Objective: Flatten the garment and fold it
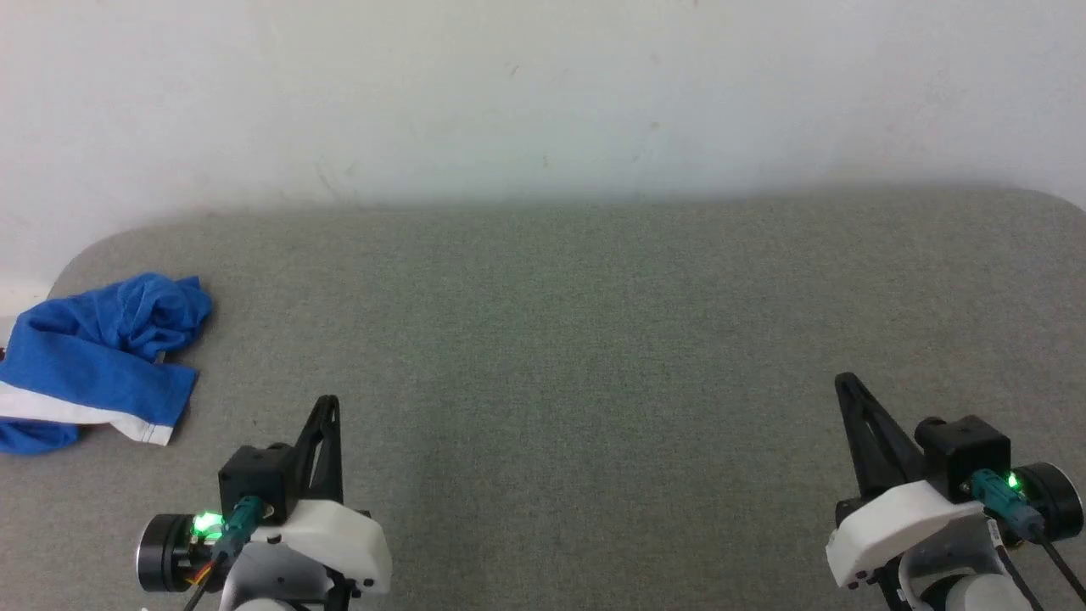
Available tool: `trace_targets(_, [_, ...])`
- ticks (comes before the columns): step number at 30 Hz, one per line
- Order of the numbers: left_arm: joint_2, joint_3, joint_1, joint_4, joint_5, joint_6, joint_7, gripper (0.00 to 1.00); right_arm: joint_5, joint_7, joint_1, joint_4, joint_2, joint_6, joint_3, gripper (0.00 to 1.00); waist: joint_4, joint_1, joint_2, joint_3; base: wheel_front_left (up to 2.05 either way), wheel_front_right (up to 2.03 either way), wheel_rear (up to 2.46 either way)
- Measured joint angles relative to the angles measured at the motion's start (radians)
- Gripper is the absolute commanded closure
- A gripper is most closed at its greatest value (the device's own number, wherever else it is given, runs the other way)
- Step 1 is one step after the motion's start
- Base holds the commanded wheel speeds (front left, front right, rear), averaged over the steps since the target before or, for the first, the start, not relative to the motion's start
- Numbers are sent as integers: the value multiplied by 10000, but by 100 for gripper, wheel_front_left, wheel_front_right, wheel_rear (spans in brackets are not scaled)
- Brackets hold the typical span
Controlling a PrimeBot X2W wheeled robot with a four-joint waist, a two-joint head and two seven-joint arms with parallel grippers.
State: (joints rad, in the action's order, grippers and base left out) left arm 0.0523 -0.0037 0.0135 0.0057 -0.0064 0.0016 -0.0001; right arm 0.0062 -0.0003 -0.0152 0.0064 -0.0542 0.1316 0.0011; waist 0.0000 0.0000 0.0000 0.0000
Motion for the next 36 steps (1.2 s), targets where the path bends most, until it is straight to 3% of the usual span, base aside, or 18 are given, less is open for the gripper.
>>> trace_targets(23, [0, 0, 0, 0, 0, 0, 0, 100, 0, 0, 0, 0, 0, 0, 0, 100, 0, 0, 0, 0, 0, 0, 0])
trace_targets(24, [2, -2, 2, 2, -2, 2, 0, 0, 2, 0, -3, 2, 0, 0, 2, 0, 0, 0, 0, 0, 0, 0, 0])
trace_targets(36, [2, -67, 3, 96, -40, 4, -98, 0, 40, -86, -9, 58, -10, 0, -12, 0, -6, 0, 0, -8, 0, 0, 0])
